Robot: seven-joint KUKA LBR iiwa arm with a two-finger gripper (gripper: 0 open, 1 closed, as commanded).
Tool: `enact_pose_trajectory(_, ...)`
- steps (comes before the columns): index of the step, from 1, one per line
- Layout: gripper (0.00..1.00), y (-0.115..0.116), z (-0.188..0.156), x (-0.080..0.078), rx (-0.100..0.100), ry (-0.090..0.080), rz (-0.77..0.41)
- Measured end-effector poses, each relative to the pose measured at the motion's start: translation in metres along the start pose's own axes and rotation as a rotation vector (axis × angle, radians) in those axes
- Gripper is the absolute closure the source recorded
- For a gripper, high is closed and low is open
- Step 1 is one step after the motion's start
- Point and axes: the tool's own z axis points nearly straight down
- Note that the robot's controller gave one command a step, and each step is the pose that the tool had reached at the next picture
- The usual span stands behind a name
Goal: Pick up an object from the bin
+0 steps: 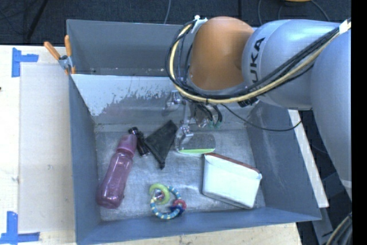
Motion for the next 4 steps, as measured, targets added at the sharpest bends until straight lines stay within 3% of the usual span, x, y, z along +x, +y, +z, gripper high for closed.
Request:
enact_pose_trajectory(1, 0.0, 0.006, 0.02, 0.001, 0.0, 0.001, 0.2)
enact_pose_trajectory(2, 0.0, 0.006, 0.024, 0.0, 0.001, 0.001, 0.069)
enact_pose_trajectory(3, 0.0, 0.012, 0.082, 0.006, 0.0, -0.006, 0.045)
enact_pose_trajectory(4, 1.0, 0.015, 0.078, 0.003, -0.002, -0.016, 0.184)
